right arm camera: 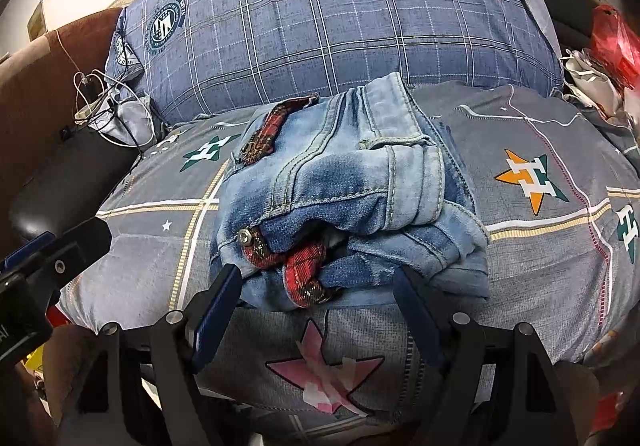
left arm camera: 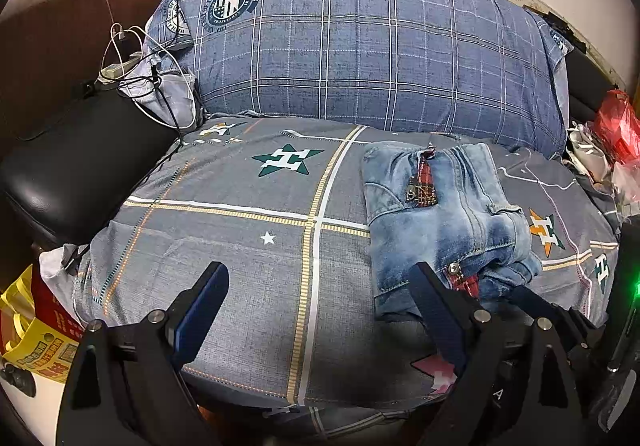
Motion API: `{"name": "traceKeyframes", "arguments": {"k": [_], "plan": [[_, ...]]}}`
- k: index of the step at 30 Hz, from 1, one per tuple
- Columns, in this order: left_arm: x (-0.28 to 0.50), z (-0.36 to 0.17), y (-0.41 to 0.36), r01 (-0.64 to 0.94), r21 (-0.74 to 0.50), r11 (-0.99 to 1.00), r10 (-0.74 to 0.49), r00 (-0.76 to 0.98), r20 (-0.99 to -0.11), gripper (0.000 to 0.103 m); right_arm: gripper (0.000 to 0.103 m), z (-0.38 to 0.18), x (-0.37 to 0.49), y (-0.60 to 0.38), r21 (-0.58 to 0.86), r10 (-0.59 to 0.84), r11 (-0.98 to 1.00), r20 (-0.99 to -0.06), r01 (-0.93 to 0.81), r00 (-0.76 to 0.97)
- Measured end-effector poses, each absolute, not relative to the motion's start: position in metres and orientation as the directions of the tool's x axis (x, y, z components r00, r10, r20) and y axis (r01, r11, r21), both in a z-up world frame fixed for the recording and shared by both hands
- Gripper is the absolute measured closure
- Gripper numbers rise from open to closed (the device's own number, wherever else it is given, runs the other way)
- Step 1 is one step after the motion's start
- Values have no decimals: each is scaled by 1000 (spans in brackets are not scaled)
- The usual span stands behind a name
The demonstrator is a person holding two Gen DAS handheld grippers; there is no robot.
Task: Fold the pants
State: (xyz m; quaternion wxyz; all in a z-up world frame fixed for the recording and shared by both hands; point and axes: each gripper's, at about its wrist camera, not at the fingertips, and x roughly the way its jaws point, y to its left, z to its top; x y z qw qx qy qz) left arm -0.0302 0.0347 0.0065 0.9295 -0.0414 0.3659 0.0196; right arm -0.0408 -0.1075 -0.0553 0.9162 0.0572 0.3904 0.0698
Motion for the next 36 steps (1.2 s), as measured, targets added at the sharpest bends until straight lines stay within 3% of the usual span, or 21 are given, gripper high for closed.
{"name": "traceKeyframes", "arguments": {"k": [14, 24, 31, 36], "plan": [[-39, 20, 24, -131, 9, 991, 106, 753, -649, 12, 21, -64, -37, -119, 231, 224, 969, -662, -90, 715], [-36, 16, 11, -116, 33, 993, 109, 745, -658, 12, 21, -62, -43, -130, 261, 238, 961, -624, -88, 744], [-36, 15, 11, -111, 12, 994, 92, 750, -655, 12, 21, -48, -52, -139, 223, 166, 974, -571, -43, 804], [-37, 18, 15, -104, -17, 994, 69, 764, -641, 12, 20, -47, -51, -146, 208, 123, 978, -581, 0, 804]]}}
